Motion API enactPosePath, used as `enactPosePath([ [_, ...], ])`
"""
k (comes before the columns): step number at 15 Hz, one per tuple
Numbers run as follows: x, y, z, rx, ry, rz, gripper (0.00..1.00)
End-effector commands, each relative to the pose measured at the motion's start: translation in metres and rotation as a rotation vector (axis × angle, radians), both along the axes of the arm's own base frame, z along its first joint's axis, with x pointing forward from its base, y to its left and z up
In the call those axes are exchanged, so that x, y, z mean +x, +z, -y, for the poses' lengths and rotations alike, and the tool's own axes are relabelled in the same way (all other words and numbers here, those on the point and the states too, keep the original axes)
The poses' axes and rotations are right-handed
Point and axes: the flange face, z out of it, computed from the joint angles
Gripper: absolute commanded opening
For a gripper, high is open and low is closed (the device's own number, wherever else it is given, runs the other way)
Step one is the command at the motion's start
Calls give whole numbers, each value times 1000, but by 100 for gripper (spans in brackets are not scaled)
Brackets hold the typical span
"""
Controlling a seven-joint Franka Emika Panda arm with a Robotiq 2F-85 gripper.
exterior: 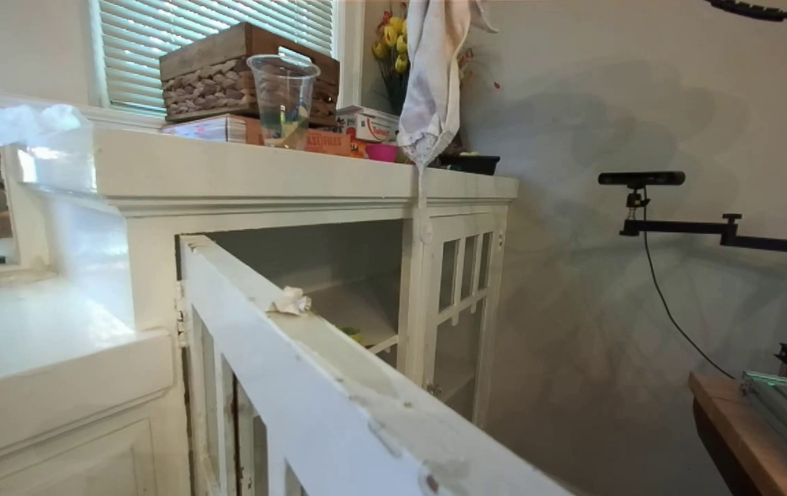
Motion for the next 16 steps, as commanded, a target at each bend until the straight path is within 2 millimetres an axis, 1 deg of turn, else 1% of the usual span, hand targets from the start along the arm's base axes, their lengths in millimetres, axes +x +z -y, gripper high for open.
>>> enactPosePath([
  [1, -8, -11, -14, 14, 97, -67, 3],
  [3, -6, -32, -28, 23, 182, -161, 3],
  [6, -10, -71, -44, 46, 277, -304, 3],
  [9, -15, -103, -50, 61, 360, -470, 3],
  [11, -17, -123, -49, 54, 391, -574, 3],
  [12, -14, -135, -45, 43, 367, -599, 3],
  [15, -5, -165, -34, 36, 317, -622, 3],
  [16, 0, -181, -28, 41, 299, -630, 3],
])
